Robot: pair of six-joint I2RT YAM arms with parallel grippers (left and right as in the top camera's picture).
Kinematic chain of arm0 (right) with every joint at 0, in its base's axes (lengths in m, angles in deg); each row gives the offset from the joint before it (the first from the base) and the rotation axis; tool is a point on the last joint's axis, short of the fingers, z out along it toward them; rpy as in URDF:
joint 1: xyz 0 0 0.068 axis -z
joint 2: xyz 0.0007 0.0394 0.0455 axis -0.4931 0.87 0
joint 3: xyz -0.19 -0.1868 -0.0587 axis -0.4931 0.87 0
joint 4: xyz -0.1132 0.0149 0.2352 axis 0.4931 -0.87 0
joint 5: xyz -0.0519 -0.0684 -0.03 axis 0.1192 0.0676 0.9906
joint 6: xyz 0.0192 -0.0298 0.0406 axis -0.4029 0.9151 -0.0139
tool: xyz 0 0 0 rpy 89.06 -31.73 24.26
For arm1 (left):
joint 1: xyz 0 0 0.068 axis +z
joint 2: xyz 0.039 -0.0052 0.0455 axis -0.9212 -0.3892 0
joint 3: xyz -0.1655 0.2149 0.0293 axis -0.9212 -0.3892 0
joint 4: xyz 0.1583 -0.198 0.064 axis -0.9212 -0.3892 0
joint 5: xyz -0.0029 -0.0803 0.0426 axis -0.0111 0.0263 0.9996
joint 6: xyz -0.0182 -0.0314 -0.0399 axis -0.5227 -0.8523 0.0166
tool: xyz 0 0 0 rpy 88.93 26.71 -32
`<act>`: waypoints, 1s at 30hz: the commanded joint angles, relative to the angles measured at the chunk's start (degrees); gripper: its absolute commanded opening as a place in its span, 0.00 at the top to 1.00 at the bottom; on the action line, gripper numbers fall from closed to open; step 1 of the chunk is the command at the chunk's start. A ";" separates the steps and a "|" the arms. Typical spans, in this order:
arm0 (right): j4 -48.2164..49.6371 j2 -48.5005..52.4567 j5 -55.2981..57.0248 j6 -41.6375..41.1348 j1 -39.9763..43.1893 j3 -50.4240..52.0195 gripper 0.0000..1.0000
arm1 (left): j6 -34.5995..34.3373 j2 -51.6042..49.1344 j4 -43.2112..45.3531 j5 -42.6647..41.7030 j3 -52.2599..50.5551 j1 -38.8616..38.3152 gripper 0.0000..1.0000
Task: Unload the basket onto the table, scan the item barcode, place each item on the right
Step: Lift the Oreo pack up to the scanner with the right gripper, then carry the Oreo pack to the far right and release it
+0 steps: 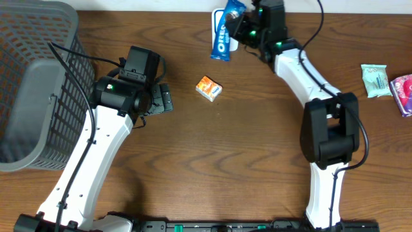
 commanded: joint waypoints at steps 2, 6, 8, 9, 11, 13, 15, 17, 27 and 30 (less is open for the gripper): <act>2.32 -0.70 3.50 -5.49 -1.05 -0.96 0.99 | -0.28 0.07 -0.26 0.52 0.28 0.17 0.02; 2.05 -0.81 1.03 -4.92 1.46 -1.49 0.99 | -0.28 0.04 -0.26 0.52 0.28 0.17 0.02; 0.92 -0.98 -2.03 -2.45 3.87 -2.99 0.99 | -0.28 0.04 -0.24 0.52 0.28 0.17 0.02; -0.87 -1.25 -3.69 -0.11 5.64 -4.35 0.99 | -0.28 0.04 -0.24 0.52 0.28 0.17 0.02; -5.66 -2.12 -6.25 5.53 8.76 -7.30 0.99 | -0.28 0.04 -0.24 0.52 0.28 0.17 0.02; -14.03 -3.34 -5.25 10.54 11.78 -10.29 0.99 | -0.28 0.04 -0.26 0.52 0.28 0.17 0.02; -25.20 -4.46 0.28 15.67 15.56 -13.57 0.99 | -0.28 0.04 -0.24 0.52 0.28 0.17 0.02; -33.11 -4.87 6.27 19.04 18.34 -15.69 0.99 | -0.28 0.04 -0.24 0.52 0.28 0.17 0.02; -53.11 -4.83 30.51 37.79 31.41 -15.06 0.99 | -0.28 0.04 -0.24 0.52 0.28 0.17 0.02; -52.48 -4.83 31.19 41.20 33.64 -12.85 0.99 | -0.28 0.04 -0.26 0.52 0.28 0.17 0.02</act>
